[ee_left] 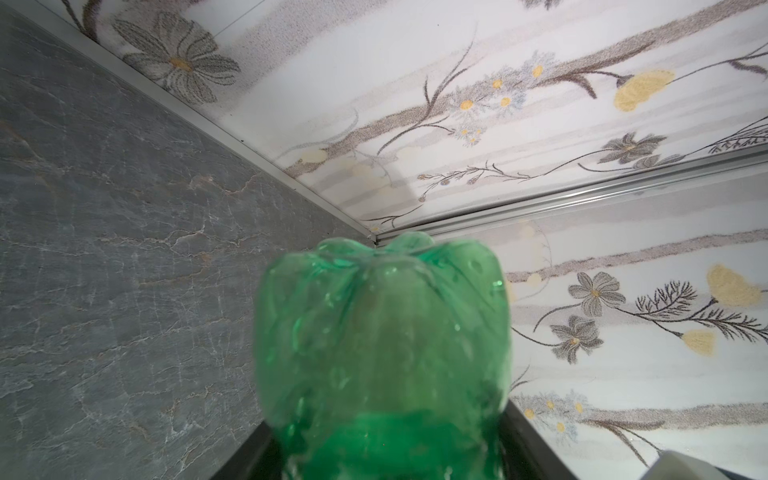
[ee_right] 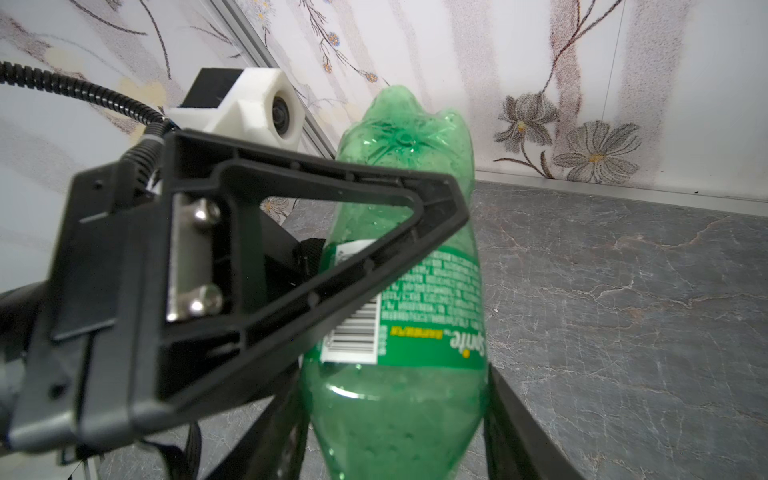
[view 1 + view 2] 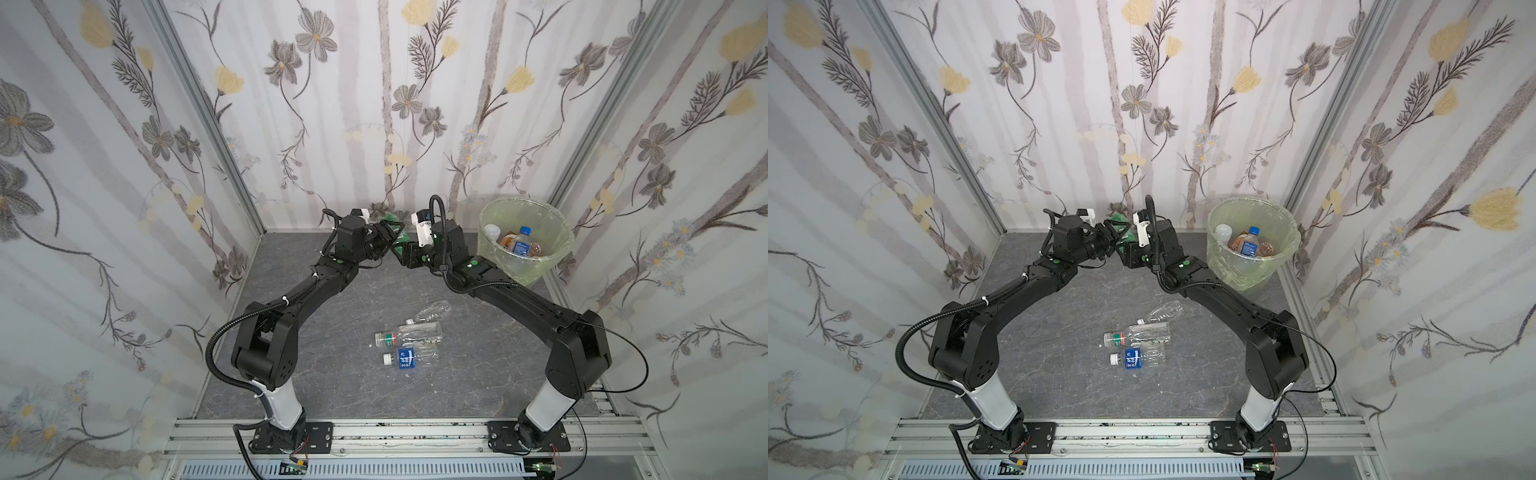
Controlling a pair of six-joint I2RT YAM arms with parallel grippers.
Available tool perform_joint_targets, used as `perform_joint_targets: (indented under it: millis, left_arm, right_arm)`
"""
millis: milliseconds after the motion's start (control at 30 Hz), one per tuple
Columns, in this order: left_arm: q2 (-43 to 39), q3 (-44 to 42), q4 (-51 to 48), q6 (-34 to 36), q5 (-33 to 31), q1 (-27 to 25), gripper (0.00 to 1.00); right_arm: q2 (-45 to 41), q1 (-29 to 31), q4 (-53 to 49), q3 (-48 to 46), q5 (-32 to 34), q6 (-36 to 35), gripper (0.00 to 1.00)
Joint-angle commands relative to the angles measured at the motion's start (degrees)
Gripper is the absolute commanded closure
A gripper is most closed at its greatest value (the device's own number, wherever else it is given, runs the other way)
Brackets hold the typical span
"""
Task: Throw the plastic bottles in the bin
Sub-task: 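Close the right gripper on the green bottle held by the left gripper, then open the left gripper while the right carries the green bottle over the bin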
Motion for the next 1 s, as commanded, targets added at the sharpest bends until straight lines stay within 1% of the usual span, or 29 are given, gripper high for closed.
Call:
perform_joint_targets:
  millis: [0,267,367,467,600,633,700,833,967]
  left_arm:
    - [-0.2,-0.1,3.7,-0.7,-0.2,0.5,0.32]
    - [0.1,-0.6,3.8,-1.2,-0.3,1.5,0.27]
    - [-0.2,-0.9,3.8,-1.1,-0.3,2.3,0.23]
    - [-1.0,-1.7,3.8,-1.2,-0.2,3.4,0.16]
    - [-2.9,-3.3,3.8,-1.0,-0.6,5.3,0.02]
    - [-3.4,-3.3,3.8,-1.0,-0.7,5.7,0.00]
    - [-4.1,-4.1,3.8,-0.9,-0.6,6.4,0.00]
    - [-5.5,-5.9,3.8,-0.7,-0.6,6.7,0.00]
    - [-6.4,-7.2,4.0,-0.4,-0.5,6.7,0.00]
  right_arm:
    - [-0.8,-0.1,0.3,-0.7,3.1,0.7,0.49]
    - [-1.3,-0.1,-0.1,-1.3,3.0,0.7,0.50]
    - [-1.7,-0.1,-0.4,-1.5,3.2,0.4,0.50]
    - [-2.1,-0.1,-1.0,-1.5,3.4,-0.1,0.50]
    - [-2.3,-0.3,-2.7,-1.4,4.2,-1.0,0.51]
    - [-2.3,-0.3,-3.5,-1.2,4.6,-1.1,0.51]
    - [-2.1,-0.5,-5.0,-0.6,5.3,-1.7,0.50]
    - [-2.4,-1.5,-11.2,3.2,8.7,-3.3,0.50]
    - [-5.1,-3.7,-16.3,7.3,11.1,-5.3,0.51]
